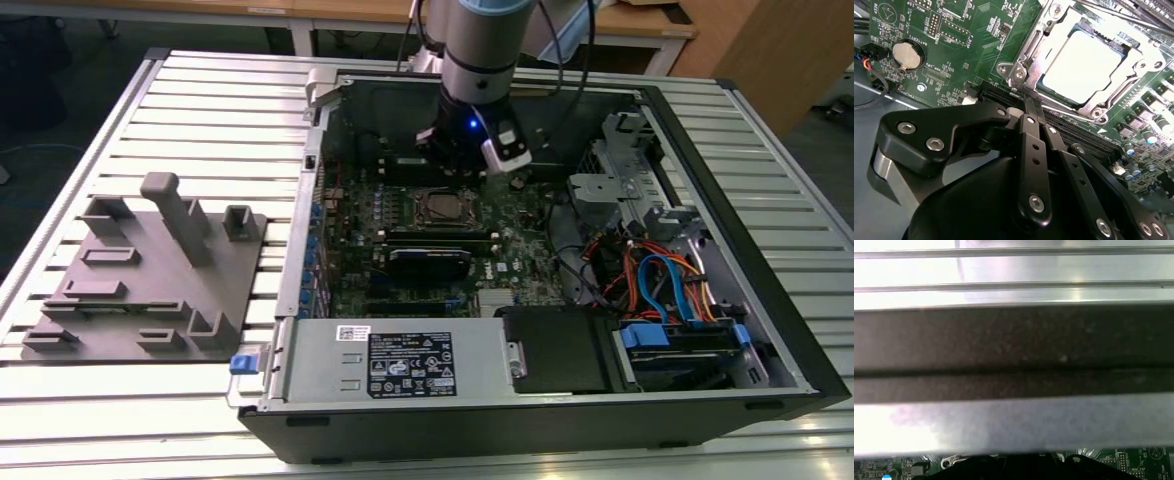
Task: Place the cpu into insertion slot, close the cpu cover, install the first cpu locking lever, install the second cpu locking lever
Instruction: 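Install the first cpu locking lever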
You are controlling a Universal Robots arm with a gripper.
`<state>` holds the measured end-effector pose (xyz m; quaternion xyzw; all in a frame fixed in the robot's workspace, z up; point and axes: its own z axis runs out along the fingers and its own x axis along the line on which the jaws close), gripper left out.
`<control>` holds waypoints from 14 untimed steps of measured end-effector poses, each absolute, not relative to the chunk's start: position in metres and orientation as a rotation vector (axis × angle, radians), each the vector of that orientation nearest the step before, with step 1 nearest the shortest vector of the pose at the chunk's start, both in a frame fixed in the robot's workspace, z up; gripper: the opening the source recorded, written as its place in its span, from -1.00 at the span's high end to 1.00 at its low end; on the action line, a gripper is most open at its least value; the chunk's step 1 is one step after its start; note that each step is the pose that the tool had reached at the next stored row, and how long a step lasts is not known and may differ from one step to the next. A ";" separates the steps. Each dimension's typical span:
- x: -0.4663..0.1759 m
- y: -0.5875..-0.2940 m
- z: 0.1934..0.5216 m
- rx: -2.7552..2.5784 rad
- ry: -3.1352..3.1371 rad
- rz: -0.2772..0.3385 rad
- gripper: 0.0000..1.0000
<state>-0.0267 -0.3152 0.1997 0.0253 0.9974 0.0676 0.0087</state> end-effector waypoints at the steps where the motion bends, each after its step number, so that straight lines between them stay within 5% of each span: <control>1: -0.027 -0.315 0.200 0.079 3.116 0.211 0.80; 14: -0.027 -0.315 0.197 0.079 3.118 0.172 0.80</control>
